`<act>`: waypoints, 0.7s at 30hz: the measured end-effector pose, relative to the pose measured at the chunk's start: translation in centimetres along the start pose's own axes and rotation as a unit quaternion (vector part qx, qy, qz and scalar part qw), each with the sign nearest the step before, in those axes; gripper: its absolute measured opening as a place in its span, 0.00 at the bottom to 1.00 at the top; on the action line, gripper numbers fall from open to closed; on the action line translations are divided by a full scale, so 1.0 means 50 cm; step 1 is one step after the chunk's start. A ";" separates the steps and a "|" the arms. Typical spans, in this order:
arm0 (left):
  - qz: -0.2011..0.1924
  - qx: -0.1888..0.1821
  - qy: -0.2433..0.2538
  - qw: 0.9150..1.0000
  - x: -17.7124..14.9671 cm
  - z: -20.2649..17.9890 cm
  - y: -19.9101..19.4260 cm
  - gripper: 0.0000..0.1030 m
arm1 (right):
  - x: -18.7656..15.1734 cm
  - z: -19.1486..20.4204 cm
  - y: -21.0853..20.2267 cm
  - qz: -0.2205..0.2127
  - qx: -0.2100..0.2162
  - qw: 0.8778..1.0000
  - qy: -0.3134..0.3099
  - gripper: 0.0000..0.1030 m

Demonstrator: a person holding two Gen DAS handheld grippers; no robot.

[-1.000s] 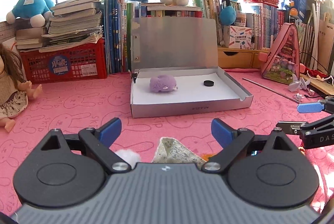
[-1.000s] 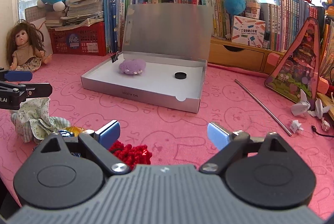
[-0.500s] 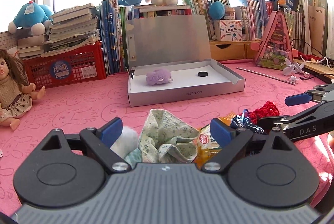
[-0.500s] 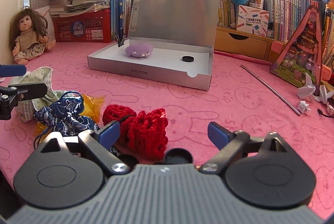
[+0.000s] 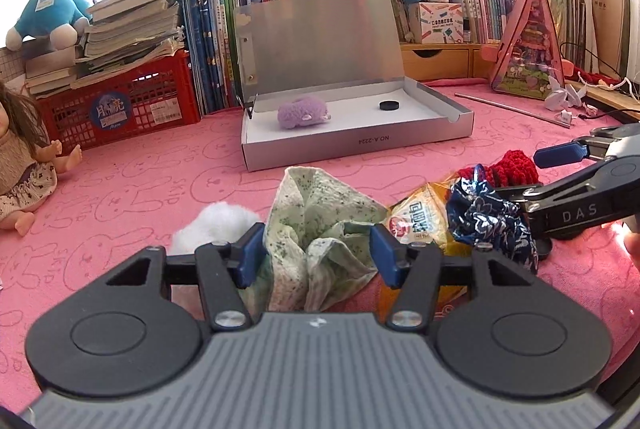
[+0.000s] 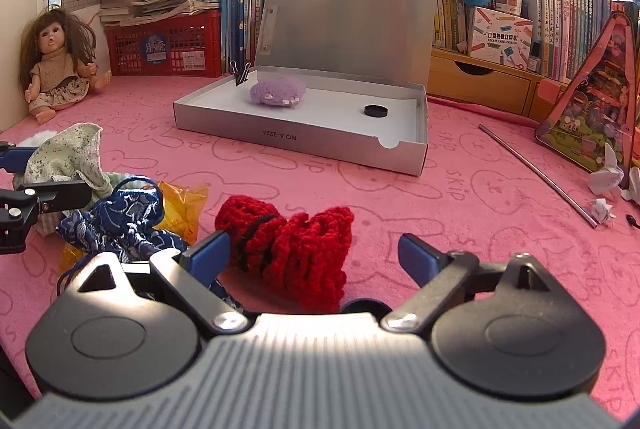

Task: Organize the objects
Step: 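Grasp the green floral cloth with the left gripper while the right grasps the red knitted item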

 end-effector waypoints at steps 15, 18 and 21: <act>0.002 0.002 -0.019 1.000 -0.019 0.011 0.033 0.61 | -0.014 0.015 0.013 0.031 0.040 0.999 0.018 0.87; 0.002 0.000 -0.022 1.000 -0.021 0.012 0.035 0.61 | -0.014 0.019 0.014 0.031 0.042 0.998 0.018 0.87; 0.003 -0.001 -0.028 1.000 -0.021 0.015 0.035 0.61 | -0.014 0.021 0.015 0.033 0.044 0.998 0.018 0.87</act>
Point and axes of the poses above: each gripper's, at about its wrist camera, not at the fingertips, and y roughly the way its jaws point, z to its left, x to its top, the point moved 10 cm from there along y, roughly the way its jaws point, and after that the axes turned 11 degrees about -x, right-handed, at the moved point
